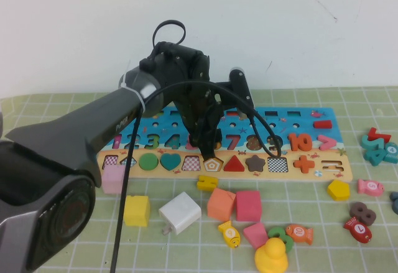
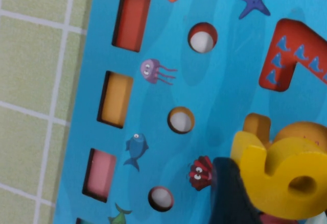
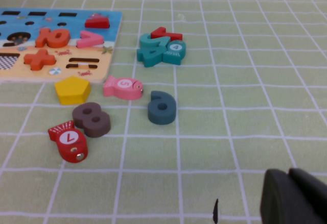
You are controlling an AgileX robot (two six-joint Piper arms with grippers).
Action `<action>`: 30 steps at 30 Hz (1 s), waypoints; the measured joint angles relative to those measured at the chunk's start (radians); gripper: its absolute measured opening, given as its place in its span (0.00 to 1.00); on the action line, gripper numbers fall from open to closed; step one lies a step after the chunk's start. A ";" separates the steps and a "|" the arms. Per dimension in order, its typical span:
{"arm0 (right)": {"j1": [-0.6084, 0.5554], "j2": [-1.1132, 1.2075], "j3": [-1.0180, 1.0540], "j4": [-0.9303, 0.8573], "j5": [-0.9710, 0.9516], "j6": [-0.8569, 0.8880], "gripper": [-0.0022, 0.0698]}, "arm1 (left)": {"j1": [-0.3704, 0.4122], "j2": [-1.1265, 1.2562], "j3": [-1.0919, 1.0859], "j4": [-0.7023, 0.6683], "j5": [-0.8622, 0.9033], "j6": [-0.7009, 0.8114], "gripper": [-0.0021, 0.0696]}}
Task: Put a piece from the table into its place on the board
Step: Place the "number 6" into the hole of the number 6
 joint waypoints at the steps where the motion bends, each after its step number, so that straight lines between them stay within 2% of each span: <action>1: 0.000 0.000 0.000 0.000 0.000 0.000 0.03 | 0.000 0.002 0.000 0.000 0.000 0.000 0.50; 25: 0.000 0.000 0.000 0.002 0.000 0.000 0.03 | 0.000 0.004 0.000 -0.021 -0.002 0.002 0.50; 30: 0.000 0.000 0.000 0.002 0.000 0.000 0.03 | 0.000 0.004 0.000 -0.025 0.004 0.002 0.54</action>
